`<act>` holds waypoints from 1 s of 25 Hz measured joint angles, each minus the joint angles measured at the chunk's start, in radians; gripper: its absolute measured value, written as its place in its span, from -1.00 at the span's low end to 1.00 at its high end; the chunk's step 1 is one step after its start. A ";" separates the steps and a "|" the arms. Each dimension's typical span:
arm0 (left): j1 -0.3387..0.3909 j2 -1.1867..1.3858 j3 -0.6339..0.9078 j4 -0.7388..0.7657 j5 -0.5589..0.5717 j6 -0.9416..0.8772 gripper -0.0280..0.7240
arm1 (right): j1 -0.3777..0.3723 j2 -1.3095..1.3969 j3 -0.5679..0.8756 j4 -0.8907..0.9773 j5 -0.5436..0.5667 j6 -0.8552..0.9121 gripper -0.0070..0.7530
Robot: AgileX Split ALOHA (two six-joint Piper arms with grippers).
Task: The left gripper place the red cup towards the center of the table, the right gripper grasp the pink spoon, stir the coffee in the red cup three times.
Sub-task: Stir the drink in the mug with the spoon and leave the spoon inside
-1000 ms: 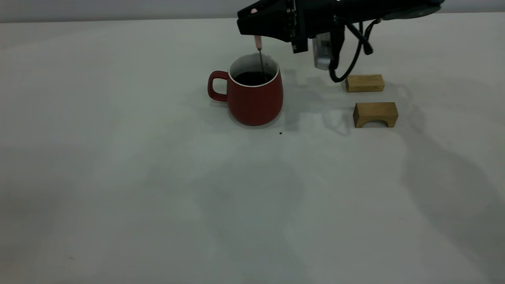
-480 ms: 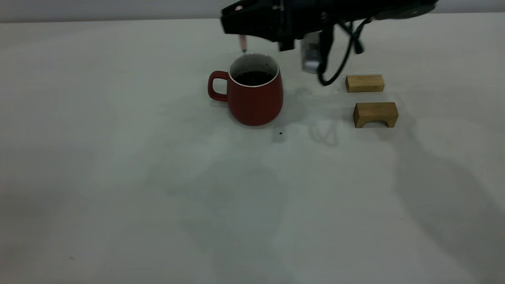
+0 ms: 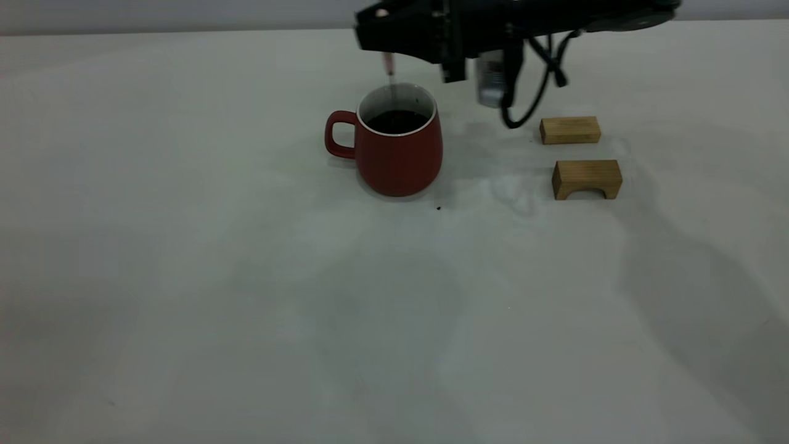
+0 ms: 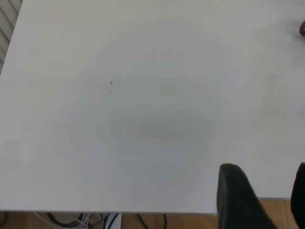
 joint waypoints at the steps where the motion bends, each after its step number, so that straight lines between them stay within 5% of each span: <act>1: 0.000 0.000 0.000 0.000 0.000 0.000 0.02 | -0.011 -0.003 0.000 -0.018 -0.001 0.000 -0.64; 25: 0.000 0.000 0.000 0.000 0.000 0.000 0.02 | 0.040 -0.015 0.044 -0.051 0.000 0.002 -0.63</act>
